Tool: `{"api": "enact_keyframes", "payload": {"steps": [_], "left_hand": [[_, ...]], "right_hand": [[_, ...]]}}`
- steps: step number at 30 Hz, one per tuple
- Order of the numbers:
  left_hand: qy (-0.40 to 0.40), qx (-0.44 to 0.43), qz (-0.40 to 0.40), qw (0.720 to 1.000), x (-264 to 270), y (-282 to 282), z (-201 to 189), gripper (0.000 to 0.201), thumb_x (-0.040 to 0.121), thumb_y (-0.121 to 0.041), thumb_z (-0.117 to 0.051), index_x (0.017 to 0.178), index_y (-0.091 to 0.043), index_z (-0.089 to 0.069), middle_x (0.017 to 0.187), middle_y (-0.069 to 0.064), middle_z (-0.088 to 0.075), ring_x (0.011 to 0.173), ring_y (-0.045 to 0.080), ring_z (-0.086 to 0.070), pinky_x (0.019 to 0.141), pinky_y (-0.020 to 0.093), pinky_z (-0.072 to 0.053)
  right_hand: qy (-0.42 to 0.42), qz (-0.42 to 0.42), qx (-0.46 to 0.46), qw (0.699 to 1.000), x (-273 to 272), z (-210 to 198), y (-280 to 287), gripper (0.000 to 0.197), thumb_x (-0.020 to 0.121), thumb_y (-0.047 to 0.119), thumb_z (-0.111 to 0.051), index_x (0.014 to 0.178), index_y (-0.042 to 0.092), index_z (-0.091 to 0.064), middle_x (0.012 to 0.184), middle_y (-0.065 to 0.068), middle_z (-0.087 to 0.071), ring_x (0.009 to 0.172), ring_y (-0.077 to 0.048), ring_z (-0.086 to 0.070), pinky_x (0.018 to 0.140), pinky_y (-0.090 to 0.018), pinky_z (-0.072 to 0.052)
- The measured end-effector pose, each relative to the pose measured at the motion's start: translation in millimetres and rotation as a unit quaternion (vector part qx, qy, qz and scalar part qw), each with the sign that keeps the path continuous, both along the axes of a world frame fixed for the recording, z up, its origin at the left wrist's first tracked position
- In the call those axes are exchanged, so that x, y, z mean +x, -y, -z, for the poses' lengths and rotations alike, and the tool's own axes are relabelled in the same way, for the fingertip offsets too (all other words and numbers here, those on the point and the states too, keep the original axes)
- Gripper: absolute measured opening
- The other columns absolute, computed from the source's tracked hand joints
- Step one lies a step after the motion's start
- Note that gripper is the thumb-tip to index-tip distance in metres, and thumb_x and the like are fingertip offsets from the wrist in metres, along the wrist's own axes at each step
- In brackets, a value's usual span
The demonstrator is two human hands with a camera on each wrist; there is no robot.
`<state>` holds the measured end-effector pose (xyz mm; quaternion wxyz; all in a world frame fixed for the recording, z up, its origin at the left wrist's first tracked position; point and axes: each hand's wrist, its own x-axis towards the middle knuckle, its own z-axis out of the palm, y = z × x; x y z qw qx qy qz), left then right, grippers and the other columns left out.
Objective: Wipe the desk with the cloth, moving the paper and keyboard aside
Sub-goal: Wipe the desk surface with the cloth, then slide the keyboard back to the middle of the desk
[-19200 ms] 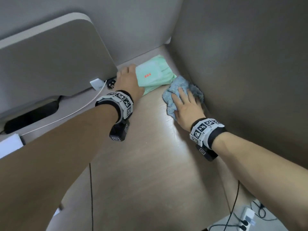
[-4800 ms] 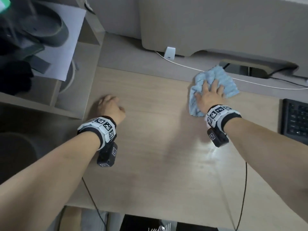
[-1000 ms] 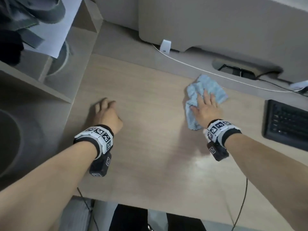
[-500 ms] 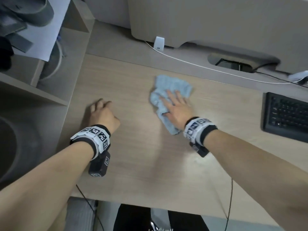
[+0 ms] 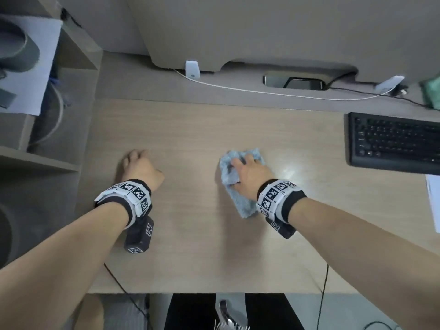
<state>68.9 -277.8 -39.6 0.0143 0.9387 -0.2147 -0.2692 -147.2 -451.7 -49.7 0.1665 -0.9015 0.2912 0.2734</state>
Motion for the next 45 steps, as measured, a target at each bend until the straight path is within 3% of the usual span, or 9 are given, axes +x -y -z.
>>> {"api": "enact_keyframes", "payload": {"steps": [7,11,14,17,25,28,36,39,45], "left_hand": [[-0.080,-0.055,0.106,0.990,-100.3,120.1,-10.9,0.044,0.087,-0.014,-0.047,0.131,-0.014,-0.050,0.129,0.018,-0.056,0.118,0.039,-0.053,0.099,0.040,-0.044],[-0.163,-0.117,0.104,0.974,-172.3,194.9,-17.8,0.027,0.086,-0.016,-0.049,0.109,-0.019,-0.065,0.108,0.010,-0.068,0.102,0.031,-0.061,0.094,0.031,-0.047],[-0.253,-0.143,0.050,0.956,-215.7,247.5,-9.6,0.017,0.070,-0.020,-0.053,0.083,-0.017,-0.064,0.090,0.014,-0.071,0.086,0.036,-0.068,0.081,0.039,-0.054],[-0.306,-0.150,0.005,0.940,-262.6,295.8,-9.5,0.007,0.072,-0.015,-0.053,0.076,-0.016,-0.059,0.086,0.015,-0.065,0.069,0.030,-0.060,0.066,0.036,-0.048],[-0.293,-0.176,-0.083,0.936,-328.1,383.7,-1.3,0.015,0.090,-0.015,-0.056,0.076,-0.020,-0.058,0.095,0.010,-0.060,0.083,0.026,-0.058,0.079,0.040,-0.054],[-0.272,-0.194,-0.124,0.935,-338.3,402.9,1.5,0.017,0.088,-0.024,-0.063,0.096,-0.010,-0.066,0.093,0.012,-0.065,0.083,0.028,-0.064,0.078,0.043,-0.059],[-0.224,-0.183,-0.135,0.947,-352.5,430.2,9.6,0.028,0.086,-0.031,-0.065,0.078,-0.004,-0.063,0.087,0.017,-0.065,0.079,0.033,-0.065,0.084,0.049,-0.057],[-0.229,-0.183,-0.120,0.948,-352.5,430.8,15.0,0.038,0.088,-0.033,-0.063,0.101,0.002,-0.066,0.095,0.014,-0.066,0.086,0.031,-0.064,0.082,0.039,-0.056],[-0.197,-0.208,-0.099,0.953,-339.3,418.9,8.0,0.039,0.091,-0.035,-0.058,0.106,-0.001,-0.065,0.098,0.013,-0.065,0.087,0.030,-0.061,0.077,0.031,-0.047]], "right_hand": [[0.028,0.131,0.147,0.980,-118.0,-26.4,31.8,0.065,0.082,0.060,-0.064,0.135,0.026,-0.048,0.127,-0.002,-0.057,0.111,-0.026,-0.059,0.092,-0.038,-0.049],[0.134,0.294,0.205,0.924,-176.1,-52.0,82.8,0.057,0.085,0.057,-0.064,0.131,0.024,-0.058,0.116,-0.005,-0.067,0.100,-0.023,-0.065,0.085,-0.033,-0.052],[0.180,0.382,0.142,0.896,-233.1,-61.7,139.6,0.048,0.090,0.048,-0.062,0.129,0.020,-0.060,0.116,-0.003,-0.067,0.089,-0.016,-0.063,0.078,-0.026,-0.047],[0.192,0.461,0.064,0.864,-307.2,-62.8,207.7,0.042,0.093,0.045,-0.058,0.124,0.017,-0.063,0.118,-0.001,-0.066,0.105,-0.018,-0.061,0.086,-0.025,-0.042],[0.177,0.609,-0.085,0.769,-444.3,-39.5,355.2,0.060,0.091,0.048,-0.060,0.133,0.006,-0.052,0.135,-0.015,-0.057,0.126,-0.033,-0.052,0.101,-0.035,-0.040],[0.156,0.621,-0.101,0.761,-463.6,-27.0,385.9,0.067,0.090,0.049,-0.060,0.137,0.004,-0.046,0.138,-0.019,-0.052,0.128,-0.036,-0.049,0.103,-0.041,-0.040],[0.145,0.641,-0.084,0.749,-477.1,-0.4,420.8,0.069,0.087,0.052,-0.062,0.133,0.002,-0.048,0.135,-0.019,-0.054,0.127,-0.035,-0.049,0.103,-0.040,-0.040],[0.160,0.649,-0.091,0.738,-476.6,2.1,422.1,0.067,0.084,0.056,-0.062,0.127,0.006,-0.052,0.130,-0.017,-0.057,0.122,-0.035,-0.052,0.100,-0.041,-0.043],[0.142,0.665,-0.101,0.726,-461.3,-11.8,411.2,0.076,0.082,0.064,-0.058,0.130,0.004,-0.050,0.138,-0.018,-0.047,0.126,-0.037,-0.047,0.102,-0.043,-0.040]]}}
